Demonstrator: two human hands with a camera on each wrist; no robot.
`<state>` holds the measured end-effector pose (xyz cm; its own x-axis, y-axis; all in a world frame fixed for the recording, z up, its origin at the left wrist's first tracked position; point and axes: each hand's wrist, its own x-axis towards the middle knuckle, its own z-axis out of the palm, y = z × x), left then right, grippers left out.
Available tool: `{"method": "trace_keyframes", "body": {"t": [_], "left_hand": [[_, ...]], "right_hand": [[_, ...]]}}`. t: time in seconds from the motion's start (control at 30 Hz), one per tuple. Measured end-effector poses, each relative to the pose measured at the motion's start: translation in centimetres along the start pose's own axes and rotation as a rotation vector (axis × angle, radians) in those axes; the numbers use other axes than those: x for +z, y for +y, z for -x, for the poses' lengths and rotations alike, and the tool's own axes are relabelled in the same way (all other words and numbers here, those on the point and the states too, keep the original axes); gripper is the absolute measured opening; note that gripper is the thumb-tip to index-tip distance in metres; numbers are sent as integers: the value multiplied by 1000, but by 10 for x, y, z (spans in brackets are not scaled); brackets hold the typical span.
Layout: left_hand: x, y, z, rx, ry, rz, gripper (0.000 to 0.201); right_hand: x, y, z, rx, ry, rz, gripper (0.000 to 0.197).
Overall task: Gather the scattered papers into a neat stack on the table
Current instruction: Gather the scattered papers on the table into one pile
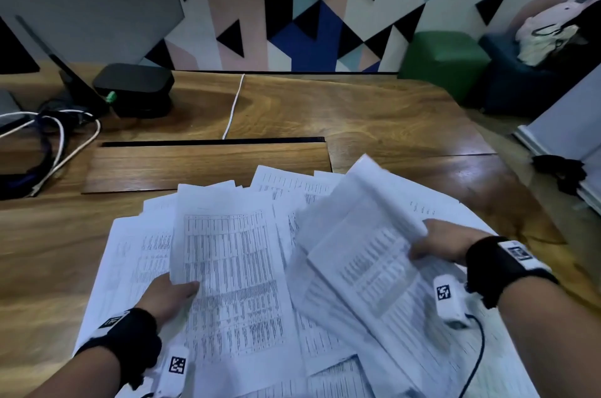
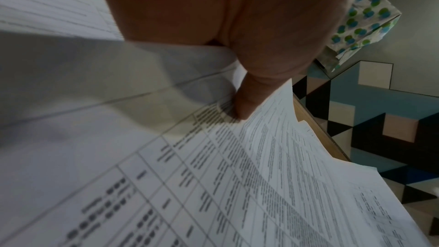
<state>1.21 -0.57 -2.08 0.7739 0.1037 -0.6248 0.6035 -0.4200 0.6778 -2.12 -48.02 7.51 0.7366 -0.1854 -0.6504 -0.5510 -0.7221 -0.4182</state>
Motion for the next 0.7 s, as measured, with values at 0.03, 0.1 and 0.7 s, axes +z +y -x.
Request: {"method": "trace_keyframes", "body": {"t": [0.03,0.1,0.7], "left_hand": [[1,0,0,-3,-2,5,13],[3,1,1,-6,-9,8,14],[47,43,22,-204,-162,425,37]], "right_hand": [[-9,5,-1,-29,17,-97,38],[-20,11,2,-56,68,-388,46],[121,-77,-46,152,50,-292,64]]}}
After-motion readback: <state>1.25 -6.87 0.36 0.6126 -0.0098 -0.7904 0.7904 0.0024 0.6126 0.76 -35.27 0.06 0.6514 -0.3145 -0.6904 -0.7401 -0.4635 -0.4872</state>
